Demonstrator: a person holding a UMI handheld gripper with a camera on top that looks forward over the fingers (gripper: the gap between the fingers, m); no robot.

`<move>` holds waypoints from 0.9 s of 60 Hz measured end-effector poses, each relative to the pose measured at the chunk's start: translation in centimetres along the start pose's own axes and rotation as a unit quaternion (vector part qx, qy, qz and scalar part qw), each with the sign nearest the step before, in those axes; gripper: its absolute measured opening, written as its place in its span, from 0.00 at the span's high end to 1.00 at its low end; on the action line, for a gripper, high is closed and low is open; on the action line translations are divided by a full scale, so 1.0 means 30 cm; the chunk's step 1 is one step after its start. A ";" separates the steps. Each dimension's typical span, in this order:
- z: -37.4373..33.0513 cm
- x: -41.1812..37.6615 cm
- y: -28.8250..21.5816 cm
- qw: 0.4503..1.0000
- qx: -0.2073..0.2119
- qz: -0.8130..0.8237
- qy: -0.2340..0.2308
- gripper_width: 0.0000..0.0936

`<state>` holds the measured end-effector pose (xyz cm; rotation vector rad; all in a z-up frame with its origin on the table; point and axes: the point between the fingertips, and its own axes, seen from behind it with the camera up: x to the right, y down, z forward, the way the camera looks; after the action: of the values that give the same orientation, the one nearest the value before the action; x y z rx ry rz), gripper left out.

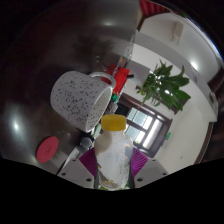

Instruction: Pour water

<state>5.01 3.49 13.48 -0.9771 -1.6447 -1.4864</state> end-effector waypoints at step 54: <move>-0.039 -0.146 0.165 0.574 0.047 0.808 -0.124 0.56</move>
<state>11.44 2.27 12.03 -1.8158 -0.3000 0.0727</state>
